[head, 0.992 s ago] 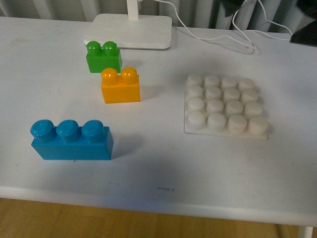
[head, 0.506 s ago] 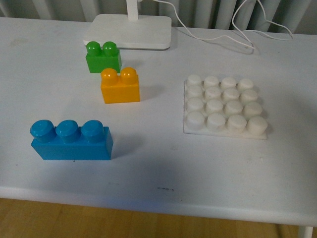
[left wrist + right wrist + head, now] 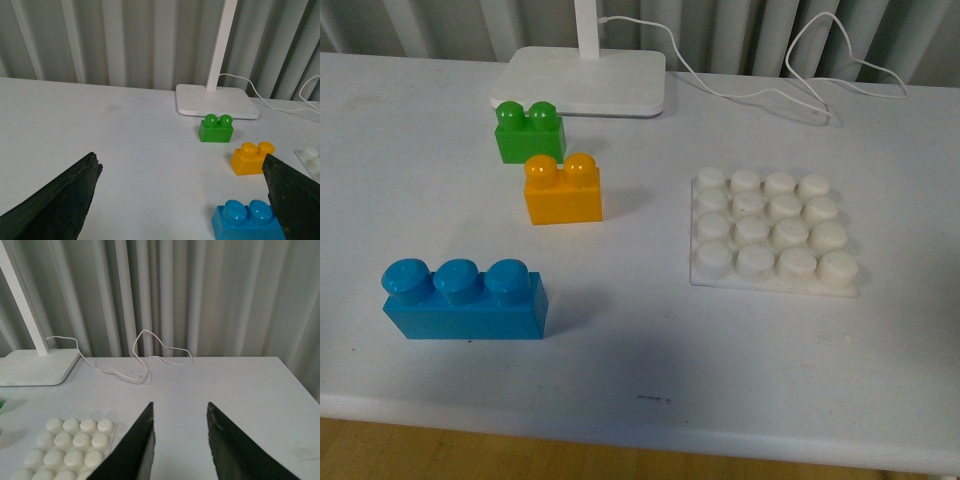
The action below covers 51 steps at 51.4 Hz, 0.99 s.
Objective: Insert yellow block into base center
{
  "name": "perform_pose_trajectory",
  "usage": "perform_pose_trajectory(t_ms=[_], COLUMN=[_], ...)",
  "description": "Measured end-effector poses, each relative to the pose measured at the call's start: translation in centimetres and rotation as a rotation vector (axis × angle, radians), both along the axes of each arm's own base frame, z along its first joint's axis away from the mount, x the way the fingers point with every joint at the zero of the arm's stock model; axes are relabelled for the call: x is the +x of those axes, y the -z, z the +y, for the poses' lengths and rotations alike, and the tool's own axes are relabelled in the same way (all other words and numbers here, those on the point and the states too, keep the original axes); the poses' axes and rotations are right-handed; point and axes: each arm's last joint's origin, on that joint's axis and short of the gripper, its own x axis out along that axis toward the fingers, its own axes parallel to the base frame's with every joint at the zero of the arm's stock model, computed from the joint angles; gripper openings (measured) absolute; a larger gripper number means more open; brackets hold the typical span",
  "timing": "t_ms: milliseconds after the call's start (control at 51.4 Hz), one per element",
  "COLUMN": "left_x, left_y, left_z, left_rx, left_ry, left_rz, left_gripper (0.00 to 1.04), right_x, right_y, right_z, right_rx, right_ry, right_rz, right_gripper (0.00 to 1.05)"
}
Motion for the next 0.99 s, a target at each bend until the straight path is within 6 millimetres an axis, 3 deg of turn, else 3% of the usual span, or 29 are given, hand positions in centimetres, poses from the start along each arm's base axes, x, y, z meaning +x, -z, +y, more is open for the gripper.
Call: perform_pose_trajectory(t_ms=[136,603,992], left_x=[0.0,0.0,0.0], left_y=[0.0,0.0,0.0], left_z=[0.0,0.0,0.0], left_rx=[0.000,0.000,0.000], left_ry=[-0.001,-0.001,-0.001], left_rz=[0.000,0.000,0.000], left_gripper=[0.98,0.98,0.98], right_x=[-0.7,-2.1,-3.5], right_y=[1.0,3.2,3.4], right_z=[0.0,0.0,0.0], right_rx=[-0.012,-0.010,-0.011], right_ry=[-0.001,-0.001,-0.002], right_rz=[-0.002,-0.010,-0.008], right_gripper=[0.01,0.01,0.01])
